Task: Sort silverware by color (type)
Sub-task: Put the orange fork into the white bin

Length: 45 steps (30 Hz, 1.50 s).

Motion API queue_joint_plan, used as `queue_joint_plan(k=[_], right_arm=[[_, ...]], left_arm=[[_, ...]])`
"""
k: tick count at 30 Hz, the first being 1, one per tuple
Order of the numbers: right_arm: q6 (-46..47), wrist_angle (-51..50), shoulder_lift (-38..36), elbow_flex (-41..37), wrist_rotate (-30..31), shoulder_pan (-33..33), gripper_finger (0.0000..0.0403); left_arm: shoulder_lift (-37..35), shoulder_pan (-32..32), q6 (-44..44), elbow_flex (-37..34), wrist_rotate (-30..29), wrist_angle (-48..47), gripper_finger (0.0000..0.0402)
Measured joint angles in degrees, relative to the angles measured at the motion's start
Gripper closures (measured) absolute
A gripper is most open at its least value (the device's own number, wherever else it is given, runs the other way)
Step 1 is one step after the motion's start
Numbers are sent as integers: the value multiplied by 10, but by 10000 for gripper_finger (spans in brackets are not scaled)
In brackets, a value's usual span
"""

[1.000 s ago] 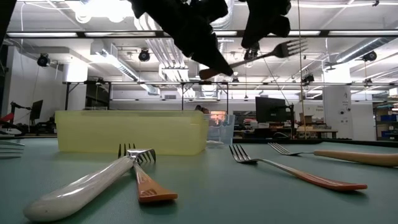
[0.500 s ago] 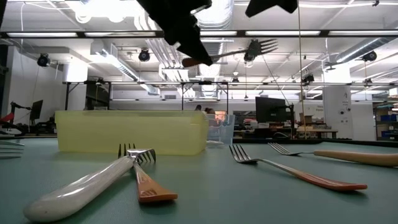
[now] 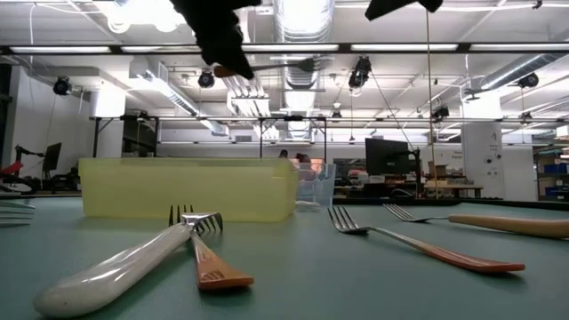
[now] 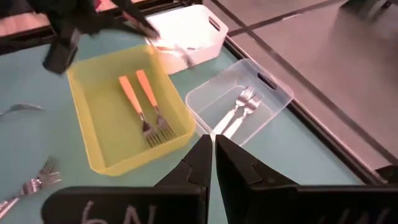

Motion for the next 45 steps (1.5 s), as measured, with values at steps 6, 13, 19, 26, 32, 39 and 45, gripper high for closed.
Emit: queue_joint_plan(k=[6, 13, 19, 26, 32, 39, 45], right_arm=[[10, 117, -1, -82, -1, 0, 390], [-54, 453, 0, -221, -3, 0, 390], [-130, 814, 41, -317, -3, -2, 390], [-189, 1017, 125, -330, -2, -3, 390], [-104, 1010, 156, -292, -1, -18, 386], [-18, 847, 154, -221, -2, -41, 312], [-3, 741, 156, -156, 0, -55, 229]], left_arm=[[-86, -20, -64, -82, -101, 18, 401], [-154, -58, -102, -169, -207, 127, 401], [-145, -78, -71, -220, -263, 278, 401], [-97, -80, -36, -235, -304, 363, 401], [-38, -88, 35, -217, -389, 363, 401], [21, -92, 100, -199, -434, 362, 401], [47, -93, 103, -199, -434, 361, 401]])
